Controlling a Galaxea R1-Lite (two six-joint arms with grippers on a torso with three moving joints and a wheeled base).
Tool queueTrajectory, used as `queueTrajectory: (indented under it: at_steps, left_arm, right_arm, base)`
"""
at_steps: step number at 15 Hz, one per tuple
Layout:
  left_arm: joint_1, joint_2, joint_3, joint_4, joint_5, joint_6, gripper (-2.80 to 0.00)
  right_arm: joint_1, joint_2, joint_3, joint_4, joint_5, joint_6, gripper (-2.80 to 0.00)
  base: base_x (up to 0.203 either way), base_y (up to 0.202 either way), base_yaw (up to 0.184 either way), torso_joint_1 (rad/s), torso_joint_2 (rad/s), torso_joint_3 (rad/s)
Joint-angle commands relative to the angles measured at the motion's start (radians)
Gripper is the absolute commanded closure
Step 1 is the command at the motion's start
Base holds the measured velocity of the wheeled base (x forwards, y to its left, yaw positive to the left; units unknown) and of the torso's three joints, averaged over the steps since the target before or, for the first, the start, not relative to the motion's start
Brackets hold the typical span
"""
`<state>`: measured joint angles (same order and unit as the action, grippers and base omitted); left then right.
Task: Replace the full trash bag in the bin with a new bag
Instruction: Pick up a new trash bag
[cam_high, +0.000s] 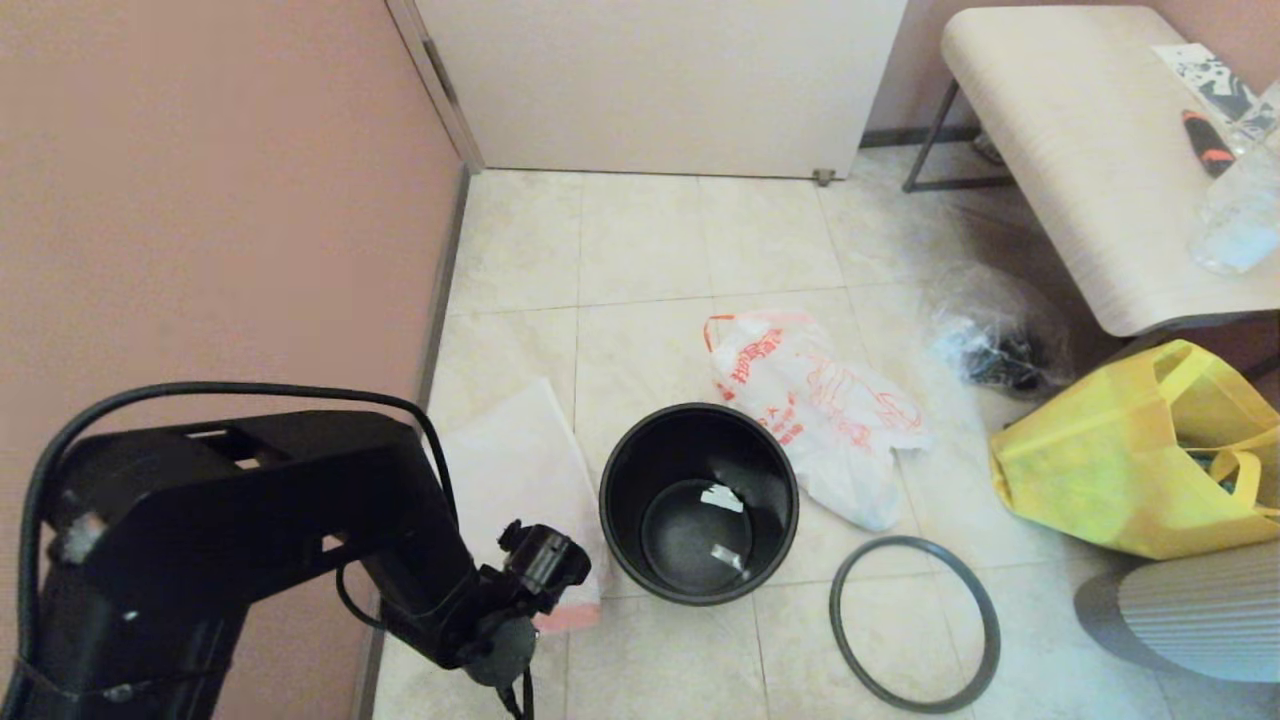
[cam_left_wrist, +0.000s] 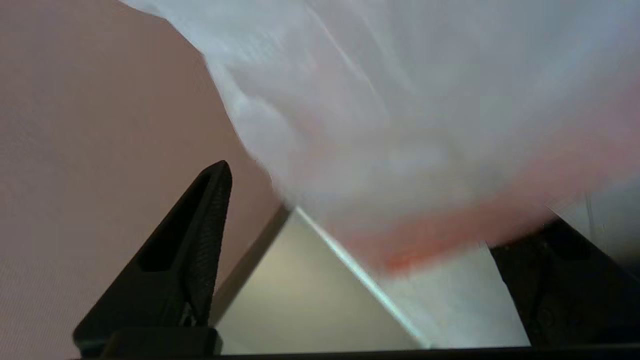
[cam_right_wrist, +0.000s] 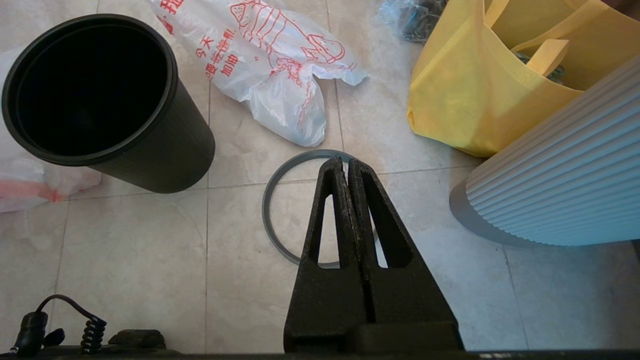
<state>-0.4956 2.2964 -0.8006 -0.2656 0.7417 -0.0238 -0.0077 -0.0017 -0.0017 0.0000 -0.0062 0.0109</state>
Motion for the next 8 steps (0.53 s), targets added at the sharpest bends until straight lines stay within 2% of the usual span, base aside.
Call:
queueTrajectory:
  at_steps: [1, 2, 3, 8]
  left_arm:
    - [0.018, 0.074, -0.058, -0.043, 0.026, -0.004, -2.8]
    - [0.022, 0.097, -0.077, -0.083, 0.042, -0.004, -2.8]
    - [0.027, 0.111, -0.082, -0.122, 0.048, -0.004, 0.0]
    - [0.032, 0.103, -0.087, -0.153, 0.048, -0.004, 0.0]
  right_arm:
    - [0.0, 0.002, 0.0, 0.0, 0.0, 0.0, 0.0]
    - [0.0, 0.002, 0.0, 0.0, 0.0, 0.0, 0.0]
    - [0.0, 0.002, 0.0, 0.0, 0.0, 0.0, 0.0]
    - [0.0, 0.002, 0.0, 0.0, 0.0, 0.0, 0.0]
  base:
    - [0.0, 0.0, 0.0, 0.0, 0.0, 0.0]
    - [0.0, 0.0, 0.0, 0.0, 0.0, 0.0]
    - [0.0, 0.0, 0.0, 0.0, 0.0, 0.0]
    - [0.0, 0.0, 0.0, 0.0, 0.0, 0.0]
